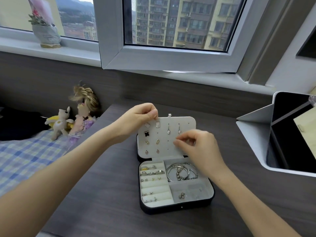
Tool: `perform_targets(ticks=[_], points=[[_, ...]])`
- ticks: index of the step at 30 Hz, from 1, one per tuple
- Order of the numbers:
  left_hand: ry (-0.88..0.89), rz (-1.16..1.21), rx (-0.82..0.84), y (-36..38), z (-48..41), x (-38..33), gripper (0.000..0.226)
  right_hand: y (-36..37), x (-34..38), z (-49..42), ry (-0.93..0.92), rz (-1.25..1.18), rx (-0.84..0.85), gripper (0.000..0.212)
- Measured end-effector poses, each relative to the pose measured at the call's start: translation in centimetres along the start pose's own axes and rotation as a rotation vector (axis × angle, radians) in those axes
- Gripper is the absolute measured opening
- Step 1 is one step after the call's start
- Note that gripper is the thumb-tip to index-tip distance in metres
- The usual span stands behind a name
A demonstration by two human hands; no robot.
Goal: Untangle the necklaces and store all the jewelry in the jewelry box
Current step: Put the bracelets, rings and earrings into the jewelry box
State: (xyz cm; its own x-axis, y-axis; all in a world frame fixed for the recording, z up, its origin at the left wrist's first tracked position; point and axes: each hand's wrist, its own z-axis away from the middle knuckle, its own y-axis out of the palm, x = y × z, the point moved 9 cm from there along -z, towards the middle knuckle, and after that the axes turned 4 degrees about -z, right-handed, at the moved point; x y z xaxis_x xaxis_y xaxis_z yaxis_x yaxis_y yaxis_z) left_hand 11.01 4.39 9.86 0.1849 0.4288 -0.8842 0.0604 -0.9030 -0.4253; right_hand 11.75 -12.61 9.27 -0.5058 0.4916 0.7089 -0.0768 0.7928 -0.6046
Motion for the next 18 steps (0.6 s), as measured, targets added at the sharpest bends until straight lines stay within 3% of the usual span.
perform_targets(ticks=[8, 18], points=[[-0.108, 0.279, -0.114, -0.7, 0.5, 1.3, 0.028, 0.5, 1.8, 0.3, -0.228, 0.227, -0.248, 0.01], [-0.169, 0.39, -0.128, -0.8, 0.7, 2.2, 0.025, 2.1, 0.7, 1.2, -0.226, 0.297, -0.206, 0.009]])
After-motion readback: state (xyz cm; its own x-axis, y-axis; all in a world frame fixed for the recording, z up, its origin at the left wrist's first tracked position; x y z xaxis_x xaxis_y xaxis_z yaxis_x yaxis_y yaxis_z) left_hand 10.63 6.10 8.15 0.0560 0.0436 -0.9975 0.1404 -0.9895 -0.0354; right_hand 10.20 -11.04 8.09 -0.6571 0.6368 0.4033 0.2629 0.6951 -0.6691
